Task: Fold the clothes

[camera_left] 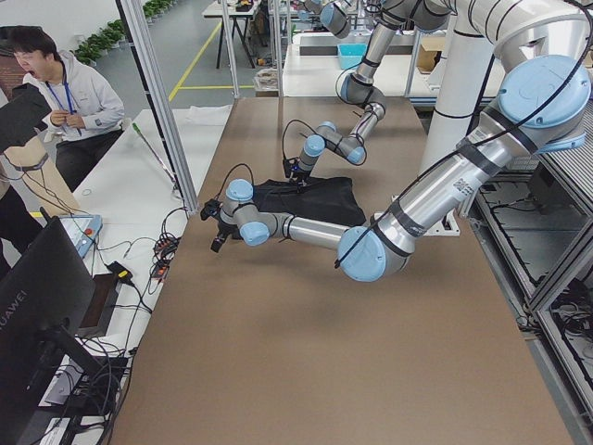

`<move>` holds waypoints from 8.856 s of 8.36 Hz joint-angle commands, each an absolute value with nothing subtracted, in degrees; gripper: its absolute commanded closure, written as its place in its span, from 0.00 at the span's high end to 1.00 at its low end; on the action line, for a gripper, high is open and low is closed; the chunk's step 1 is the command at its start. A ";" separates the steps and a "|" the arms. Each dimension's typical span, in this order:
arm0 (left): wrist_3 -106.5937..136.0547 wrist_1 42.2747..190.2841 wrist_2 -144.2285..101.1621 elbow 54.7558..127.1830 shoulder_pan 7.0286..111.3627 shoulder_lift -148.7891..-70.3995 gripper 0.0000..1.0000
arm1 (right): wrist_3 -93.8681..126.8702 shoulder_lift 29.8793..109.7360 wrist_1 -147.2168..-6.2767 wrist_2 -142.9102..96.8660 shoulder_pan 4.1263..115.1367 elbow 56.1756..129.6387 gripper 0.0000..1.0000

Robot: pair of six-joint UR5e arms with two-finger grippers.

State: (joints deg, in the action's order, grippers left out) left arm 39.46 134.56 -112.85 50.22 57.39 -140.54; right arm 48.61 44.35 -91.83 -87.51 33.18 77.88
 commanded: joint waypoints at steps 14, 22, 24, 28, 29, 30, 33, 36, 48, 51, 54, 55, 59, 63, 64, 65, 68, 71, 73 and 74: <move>39.55 134.56 -112.94 50.27 57.22 -140.54 1.00 | 42.78 37.66 -85.25 -94.31 43.68 69.04 0.94; 39.55 134.56 -112.94 53.09 57.13 -137.99 1.00 | 43.89 33.40 -77.26 -93.52 46.47 54.15 0.94; 39.55 134.65 -112.94 53.17 57.13 -137.99 1.00 | 37.29 34.18 -77.34 -93.86 51.66 53.44 0.94; 42.08 134.82 -113.20 60.07 54.86 -133.02 1.00 | 44.87 34.19 -77.00 -94.92 46.96 63.00 0.94; 48.80 135.00 -113.03 64.64 51.97 -129.50 1.00 | 47.70 34.19 -76.04 -94.83 44.41 65.02 0.94; 56.78 135.35 -112.94 69.21 48.29 -127.98 1.00 | 49.03 34.36 -76.11 -94.92 43.69 67.30 0.94; 75.90 135.26 -112.50 75.31 41.67 -127.27 1.00 | 55.00 34.72 -75.16 -97.19 43.68 68.99 0.94; 77.52 135.18 -108.91 75.68 38.16 -126.30 0.92 | 55.21 37.16 -70.58 -98.52 44.03 69.17 0.94; 71.32 135.17 -107.93 83.04 37.87 -118.59 0.00 | 50.36 42.63 -68.20 -99.49 44.82 72.07 0.94; 67.41 135.18 -109.78 82.88 40.70 -116.63 0.00 | 50.36 43.15 -68.20 -99.49 44.82 72.07 0.94; 65.74 135.35 -109.69 82.44 41.22 -117.16 0.99 | 50.36 43.24 -68.20 -99.49 44.74 72.16 0.94; 66.18 135.35 -109.17 83.92 41.66 -116.81 1.00 | 50.88 43.24 -68.12 -99.49 44.56 72.16 0.94; 90.01 135.35 -104.80 97.51 42.11 -109.90 1.00 | 72.17 44.47 -67.94 -98.88 40.27 80.04 0.94; 113.51 135.70 -89.61 107.56 26.86 -101.27 1.00 | 97.88 44.73 -62.95 -86.44 30.08 83.41 0.93; 116.25 135.70 -84.43 108.27 21.59 -98.81 1.00 | 99.82 45.26 -61.36 -85.61 29.36 83.41 0.93; 118.37 136.14 -80.90 108.37 17.18 -96.79 1.00 | 100.80 45.44 -60.22 -85.52 29.36 83.50 0.93; 119.62 136.14 -76.65 108.37 10.12 -95.18 1.00 | 99.68 45.96 -60.21 -85.60 30.06 83.41 0.93; 119.71 136.06 -75.06 108.11 9.40 -95.27 1.00 | 99.49 50.16 -60.21 -85.87 30.15 87.51 0.94; 119.71 136.06 -73.05 108.11 9.41 -95.97 0.81 | 98.62 52.03 -60.21 -85.87 30.15 89.47 0.94; 119.62 136.14 -72.86 108.11 9.40 -96.06 0.62 | 98.61 52.03 -60.21 -85.87 30.15 89.56 0.94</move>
State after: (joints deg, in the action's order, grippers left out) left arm 119.70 136.10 -74.12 108.14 9.46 -95.65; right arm 98.90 51.16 -60.21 -85.86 30.14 88.55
